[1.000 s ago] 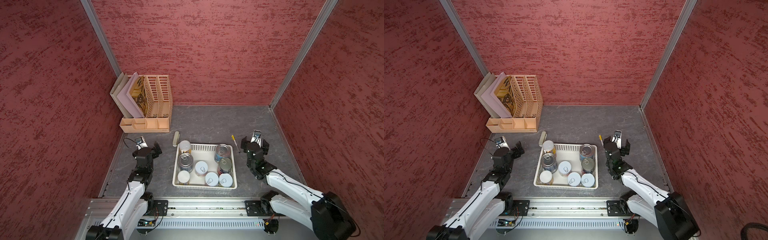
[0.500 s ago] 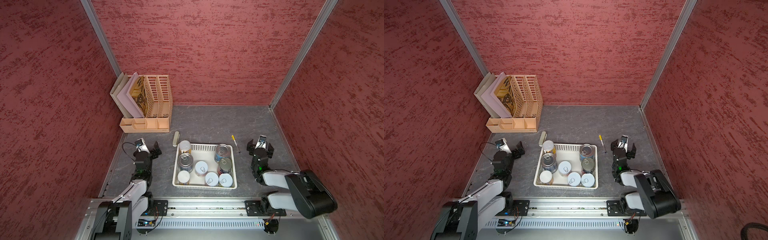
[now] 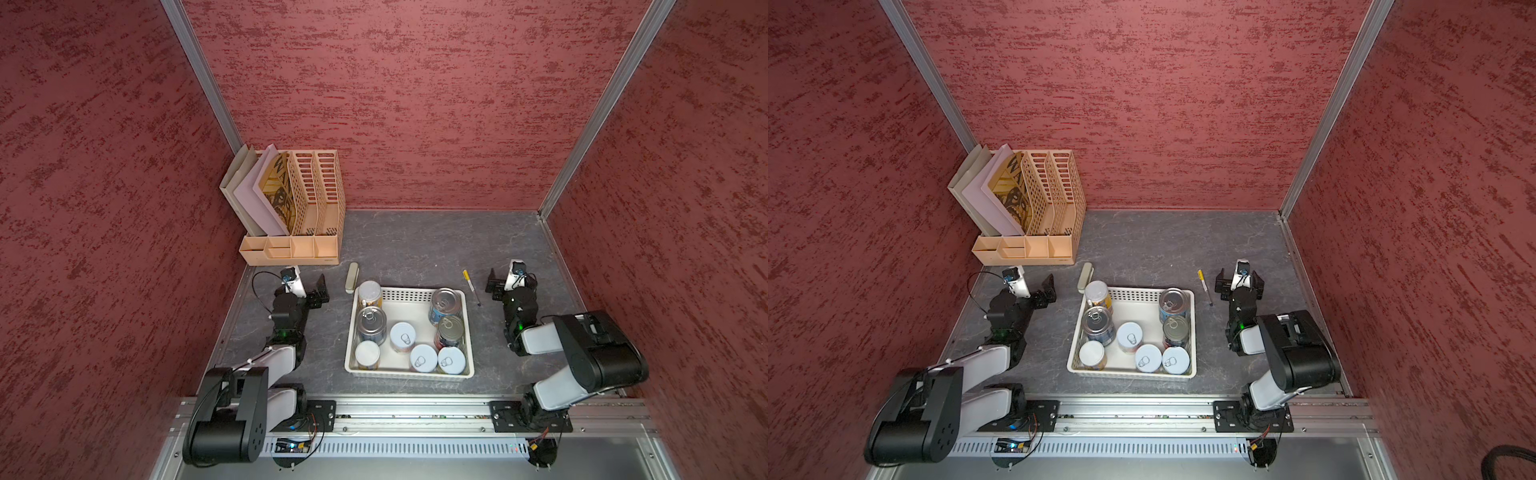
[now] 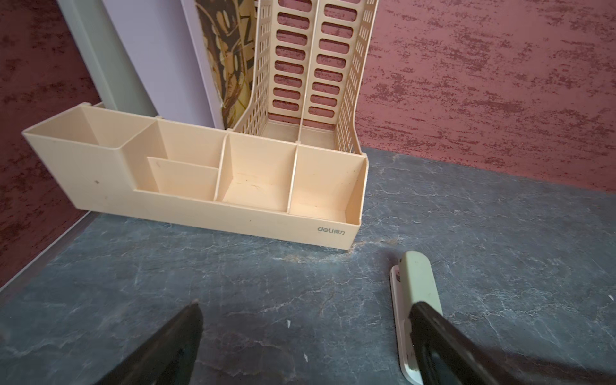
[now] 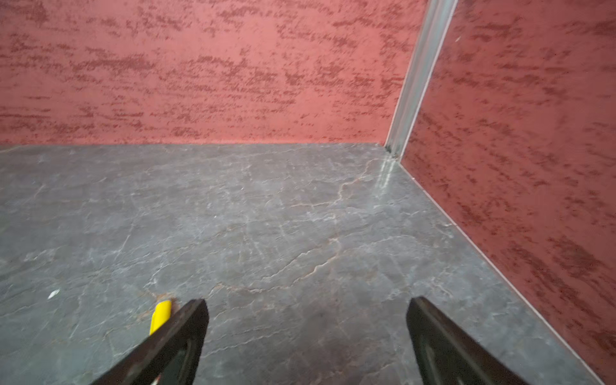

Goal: Put the canned food in the basket
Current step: Reset both arms

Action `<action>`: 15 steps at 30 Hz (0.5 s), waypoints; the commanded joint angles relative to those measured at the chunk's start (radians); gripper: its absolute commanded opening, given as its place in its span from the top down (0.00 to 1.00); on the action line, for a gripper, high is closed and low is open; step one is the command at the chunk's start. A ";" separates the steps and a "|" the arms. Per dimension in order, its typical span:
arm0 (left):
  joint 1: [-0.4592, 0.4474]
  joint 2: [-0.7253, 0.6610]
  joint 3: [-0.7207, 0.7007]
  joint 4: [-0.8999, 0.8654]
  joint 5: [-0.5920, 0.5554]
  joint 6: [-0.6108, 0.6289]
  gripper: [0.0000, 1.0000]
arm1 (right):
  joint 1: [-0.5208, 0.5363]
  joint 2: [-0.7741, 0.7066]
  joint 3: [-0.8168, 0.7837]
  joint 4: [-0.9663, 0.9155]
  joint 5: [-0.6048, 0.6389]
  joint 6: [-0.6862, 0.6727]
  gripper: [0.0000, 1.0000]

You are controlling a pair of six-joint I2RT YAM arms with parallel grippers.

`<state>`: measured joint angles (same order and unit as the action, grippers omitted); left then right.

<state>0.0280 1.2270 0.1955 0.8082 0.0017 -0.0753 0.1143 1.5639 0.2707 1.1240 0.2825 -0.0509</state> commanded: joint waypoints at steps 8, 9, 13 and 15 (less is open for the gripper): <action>0.017 0.317 0.153 0.159 0.108 0.103 0.00 | -0.013 -0.002 0.069 -0.092 -0.084 -0.002 0.02; 0.029 0.293 0.153 0.120 0.076 0.073 0.00 | -0.015 -0.004 0.073 -0.102 -0.086 0.002 0.02; 0.021 0.309 0.152 0.149 -0.026 0.043 0.00 | -0.019 -0.004 0.072 -0.103 -0.090 0.005 0.02; 0.011 0.304 0.163 0.117 -0.037 0.048 0.00 | -0.019 -0.006 0.071 -0.103 -0.090 0.005 0.02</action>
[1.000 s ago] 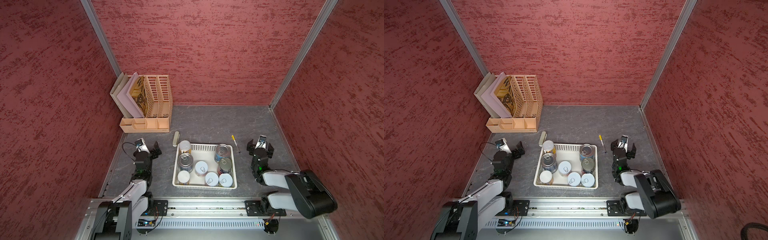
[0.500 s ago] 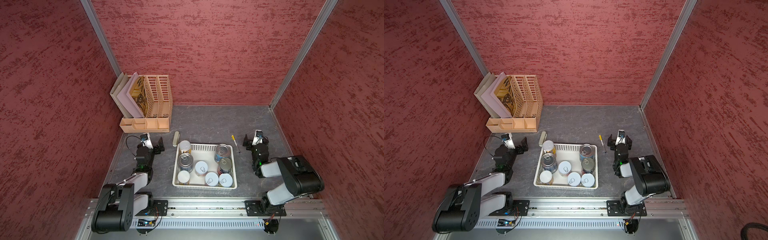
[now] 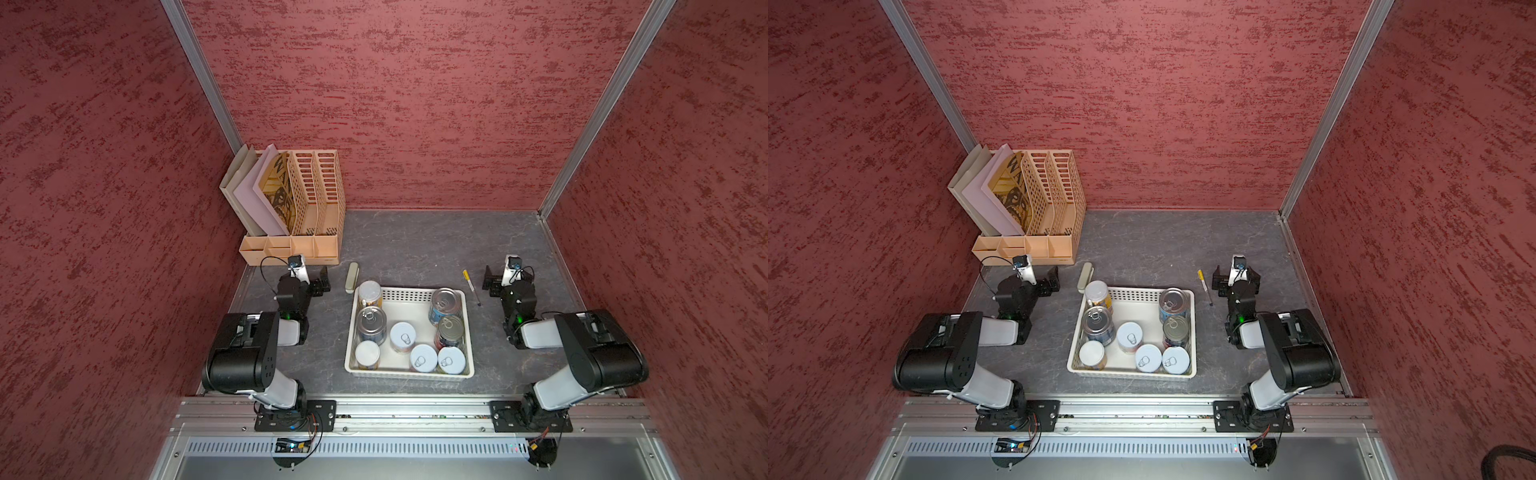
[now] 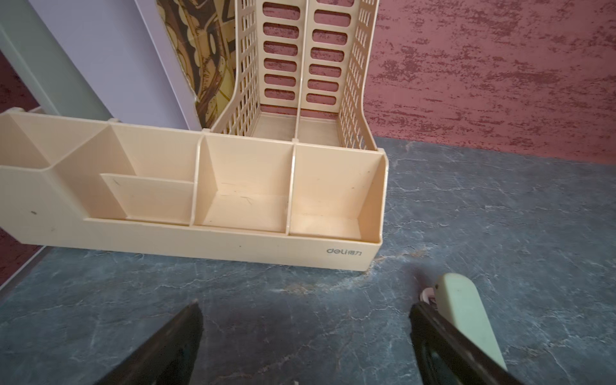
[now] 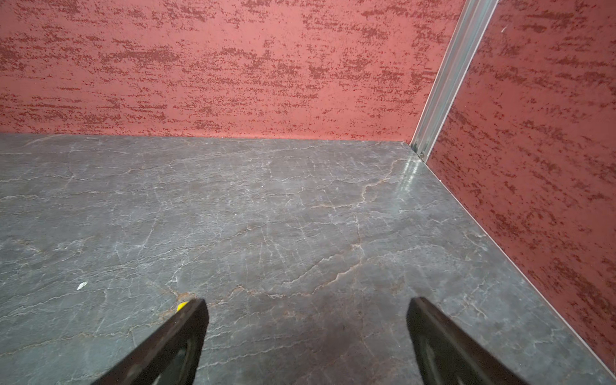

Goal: Put the canned food in the basket
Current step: Reset both arms

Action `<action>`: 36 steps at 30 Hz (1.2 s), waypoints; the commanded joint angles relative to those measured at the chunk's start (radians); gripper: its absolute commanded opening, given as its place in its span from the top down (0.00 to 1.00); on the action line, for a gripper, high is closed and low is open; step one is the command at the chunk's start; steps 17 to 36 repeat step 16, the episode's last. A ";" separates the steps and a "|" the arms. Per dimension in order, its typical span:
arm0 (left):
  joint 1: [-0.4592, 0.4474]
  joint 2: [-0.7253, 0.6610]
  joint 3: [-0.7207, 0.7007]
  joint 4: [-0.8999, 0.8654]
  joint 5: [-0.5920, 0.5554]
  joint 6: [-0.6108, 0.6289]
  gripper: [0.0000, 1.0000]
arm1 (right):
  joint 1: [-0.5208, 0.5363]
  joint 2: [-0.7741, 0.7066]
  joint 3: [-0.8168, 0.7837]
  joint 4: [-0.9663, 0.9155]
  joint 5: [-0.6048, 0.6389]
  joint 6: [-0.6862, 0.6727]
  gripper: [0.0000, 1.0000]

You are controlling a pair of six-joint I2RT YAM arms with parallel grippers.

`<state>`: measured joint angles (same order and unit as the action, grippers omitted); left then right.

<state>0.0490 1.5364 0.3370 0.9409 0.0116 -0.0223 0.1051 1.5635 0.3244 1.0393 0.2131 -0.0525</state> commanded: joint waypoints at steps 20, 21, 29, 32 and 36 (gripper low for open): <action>-0.017 -0.005 0.030 -0.029 -0.049 0.004 0.00 | -0.010 -0.005 0.018 -0.017 -0.020 0.006 0.02; -0.017 -0.005 0.030 -0.029 -0.049 0.004 0.00 | -0.010 -0.005 0.018 -0.017 -0.020 0.006 0.02; -0.017 -0.005 0.030 -0.029 -0.049 0.004 0.00 | -0.010 -0.005 0.018 -0.017 -0.020 0.006 0.02; -0.017 -0.005 0.030 -0.029 -0.049 0.004 0.00 | -0.010 -0.005 0.018 -0.017 -0.020 0.006 0.02; -0.017 -0.005 0.030 -0.029 -0.049 0.004 0.00 | -0.010 -0.005 0.018 -0.017 -0.020 0.006 0.02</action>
